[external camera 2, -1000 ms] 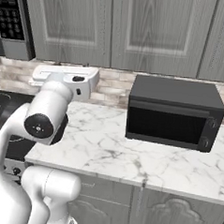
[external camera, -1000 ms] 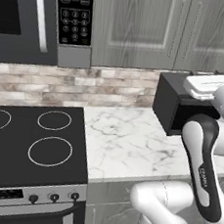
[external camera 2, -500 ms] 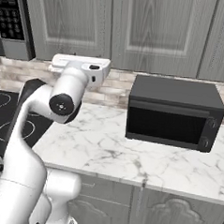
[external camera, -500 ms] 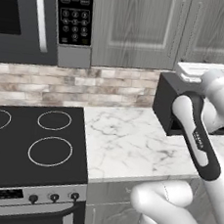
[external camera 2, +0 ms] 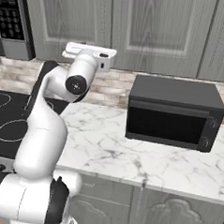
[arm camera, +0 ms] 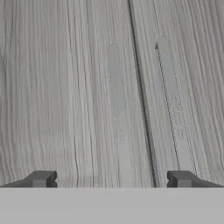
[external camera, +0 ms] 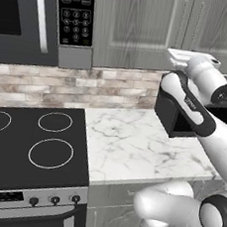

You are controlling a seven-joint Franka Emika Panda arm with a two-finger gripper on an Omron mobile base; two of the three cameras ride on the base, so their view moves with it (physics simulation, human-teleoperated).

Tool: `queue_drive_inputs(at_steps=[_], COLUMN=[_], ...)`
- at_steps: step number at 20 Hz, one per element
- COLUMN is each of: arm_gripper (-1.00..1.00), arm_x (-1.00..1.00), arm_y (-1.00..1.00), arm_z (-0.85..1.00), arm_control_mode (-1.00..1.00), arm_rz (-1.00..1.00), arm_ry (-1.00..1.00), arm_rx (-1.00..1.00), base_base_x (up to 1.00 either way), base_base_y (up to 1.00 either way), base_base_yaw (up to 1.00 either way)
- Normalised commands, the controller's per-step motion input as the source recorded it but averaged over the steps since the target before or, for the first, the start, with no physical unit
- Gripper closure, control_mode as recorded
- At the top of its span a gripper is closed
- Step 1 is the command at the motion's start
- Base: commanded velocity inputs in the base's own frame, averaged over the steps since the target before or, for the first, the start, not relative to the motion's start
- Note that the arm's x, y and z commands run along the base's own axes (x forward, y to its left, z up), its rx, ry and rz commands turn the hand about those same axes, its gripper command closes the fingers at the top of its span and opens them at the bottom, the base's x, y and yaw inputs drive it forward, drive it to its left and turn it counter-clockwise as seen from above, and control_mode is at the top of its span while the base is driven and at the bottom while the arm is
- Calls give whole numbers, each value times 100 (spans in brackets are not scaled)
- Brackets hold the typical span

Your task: Open the cabinet directly in front. Then move the beer and the cup to the dining counter with the jar on it.

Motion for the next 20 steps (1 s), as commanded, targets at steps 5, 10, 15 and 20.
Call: queue_drive_inputs(at_steps=[5,10,15,20], arm_gripper=[-100,-100,-100,100], arm_x=[94,99,100,59], arm_y=[-33,-25,-2,1], arm_z=[8,0,-36,-23], arm_control_mode=[-100,-100,-100,-100], arm_rz=[4,10,19,5], arm_ry=[0,6,20,10], arm_rx=[10,11,5,0], base_base_x=[0,0,0,0], base_base_y=[0,0,0,0], base_base_yaw=[0,0,0,0])
